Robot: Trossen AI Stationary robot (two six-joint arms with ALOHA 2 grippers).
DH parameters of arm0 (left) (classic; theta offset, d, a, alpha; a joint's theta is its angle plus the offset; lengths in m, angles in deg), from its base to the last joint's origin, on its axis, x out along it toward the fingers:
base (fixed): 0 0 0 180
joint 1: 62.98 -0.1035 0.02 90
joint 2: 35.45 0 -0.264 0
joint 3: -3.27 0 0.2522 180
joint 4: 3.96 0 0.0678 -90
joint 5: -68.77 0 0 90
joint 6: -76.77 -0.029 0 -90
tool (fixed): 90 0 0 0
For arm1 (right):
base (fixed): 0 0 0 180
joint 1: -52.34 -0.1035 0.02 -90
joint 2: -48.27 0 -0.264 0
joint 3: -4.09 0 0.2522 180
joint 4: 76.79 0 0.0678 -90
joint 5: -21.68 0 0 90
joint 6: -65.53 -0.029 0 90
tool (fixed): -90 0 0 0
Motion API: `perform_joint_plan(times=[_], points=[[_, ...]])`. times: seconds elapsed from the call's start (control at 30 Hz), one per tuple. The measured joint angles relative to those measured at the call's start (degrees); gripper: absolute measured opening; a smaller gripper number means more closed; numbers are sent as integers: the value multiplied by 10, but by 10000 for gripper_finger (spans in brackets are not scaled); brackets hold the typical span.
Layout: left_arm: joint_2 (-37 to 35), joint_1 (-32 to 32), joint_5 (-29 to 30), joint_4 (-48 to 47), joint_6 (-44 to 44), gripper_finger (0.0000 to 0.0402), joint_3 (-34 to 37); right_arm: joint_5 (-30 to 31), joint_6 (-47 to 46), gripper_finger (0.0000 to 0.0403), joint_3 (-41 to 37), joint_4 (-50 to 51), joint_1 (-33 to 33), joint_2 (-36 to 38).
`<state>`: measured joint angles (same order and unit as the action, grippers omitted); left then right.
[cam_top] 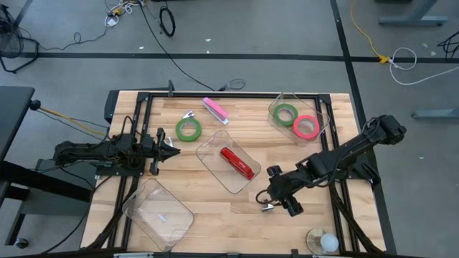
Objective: Pick and place Stapler, Stapler remover, tape
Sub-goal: Put the black staple remover into the bottom transparent bin
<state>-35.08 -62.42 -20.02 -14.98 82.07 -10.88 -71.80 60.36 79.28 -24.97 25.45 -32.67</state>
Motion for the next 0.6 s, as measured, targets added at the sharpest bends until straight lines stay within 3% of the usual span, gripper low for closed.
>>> perform_joint_plan(times=[0.27, 0.6], points=[[0, 0, 0, 0, 0, 30, 0, 40, -76, 241, 0, -6, -17, -25], [0, 0, 0, 0, 0, 30, 0, 40, -115, 241, 0, -12, -50, -89]])
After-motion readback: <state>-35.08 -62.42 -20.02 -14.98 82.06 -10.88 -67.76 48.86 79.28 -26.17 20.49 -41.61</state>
